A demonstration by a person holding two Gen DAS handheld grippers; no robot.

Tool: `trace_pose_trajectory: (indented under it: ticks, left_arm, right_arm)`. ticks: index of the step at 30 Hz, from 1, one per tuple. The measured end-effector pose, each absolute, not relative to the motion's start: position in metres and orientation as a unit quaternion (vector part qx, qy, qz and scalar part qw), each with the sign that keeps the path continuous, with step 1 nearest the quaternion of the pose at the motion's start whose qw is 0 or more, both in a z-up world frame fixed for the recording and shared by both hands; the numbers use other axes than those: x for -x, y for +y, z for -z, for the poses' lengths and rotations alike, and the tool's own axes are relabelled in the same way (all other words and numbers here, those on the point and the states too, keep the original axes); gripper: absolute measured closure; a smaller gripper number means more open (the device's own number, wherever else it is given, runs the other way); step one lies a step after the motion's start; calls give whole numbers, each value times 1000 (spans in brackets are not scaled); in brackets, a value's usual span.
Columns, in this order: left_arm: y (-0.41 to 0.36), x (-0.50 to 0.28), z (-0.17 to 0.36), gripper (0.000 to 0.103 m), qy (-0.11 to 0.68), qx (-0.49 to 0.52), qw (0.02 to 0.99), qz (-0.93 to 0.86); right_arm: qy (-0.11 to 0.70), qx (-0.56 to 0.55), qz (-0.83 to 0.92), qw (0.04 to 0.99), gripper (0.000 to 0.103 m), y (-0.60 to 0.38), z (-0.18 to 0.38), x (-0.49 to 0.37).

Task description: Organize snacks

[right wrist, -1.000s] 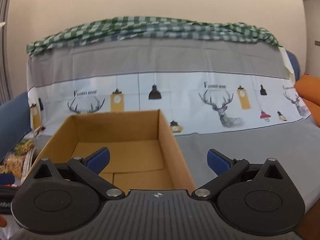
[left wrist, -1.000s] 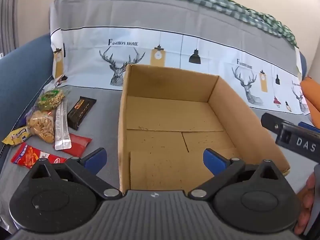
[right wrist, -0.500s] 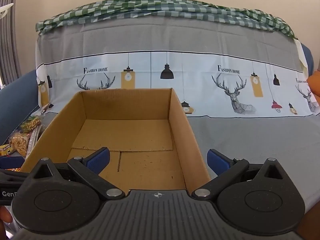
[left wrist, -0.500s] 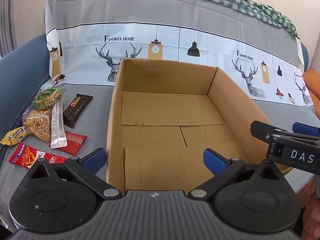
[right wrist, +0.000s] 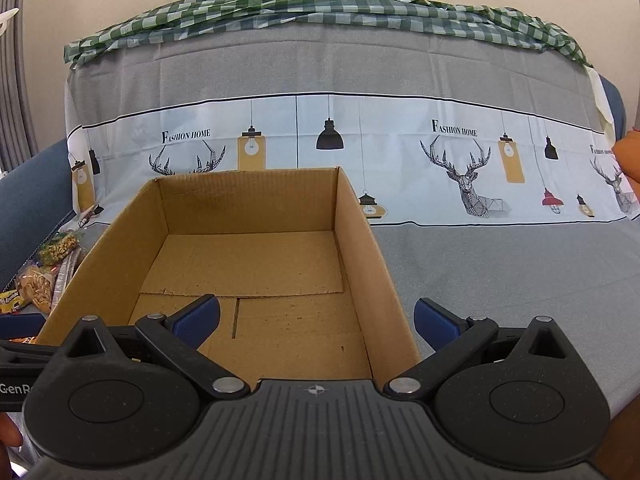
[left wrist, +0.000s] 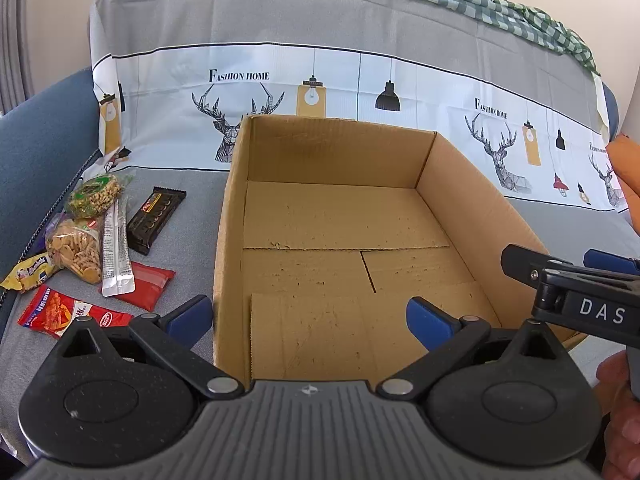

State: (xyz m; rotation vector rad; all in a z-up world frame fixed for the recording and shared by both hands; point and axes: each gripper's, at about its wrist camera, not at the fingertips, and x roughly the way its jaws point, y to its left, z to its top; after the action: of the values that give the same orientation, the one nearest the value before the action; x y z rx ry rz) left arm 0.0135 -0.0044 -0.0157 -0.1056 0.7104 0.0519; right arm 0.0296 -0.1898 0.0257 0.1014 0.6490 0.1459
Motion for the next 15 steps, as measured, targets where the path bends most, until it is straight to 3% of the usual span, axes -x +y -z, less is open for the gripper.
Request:
trace_pose_trajectory:
  ticks: [7, 11, 13, 15]
  left_arm:
    - [-4, -14, 15, 1, 348, 57, 935, -27]
    - [-5, -12, 7, 2, 330, 52, 942, -32]
    - [-7, -7, 2, 6, 308, 38, 950, -33]
    - [-6, -2, 0, 17, 297, 33, 954, -30]
  right_arm:
    - [321, -55, -67, 943, 3, -190, -24, -31]
    - [318, -42, -64, 945, 24, -187, -23, -29]
    - [314, -41, -67, 946, 36, -184, -24, -29]
    - [307, -43, -72, 948, 41, -181, -26, -27]
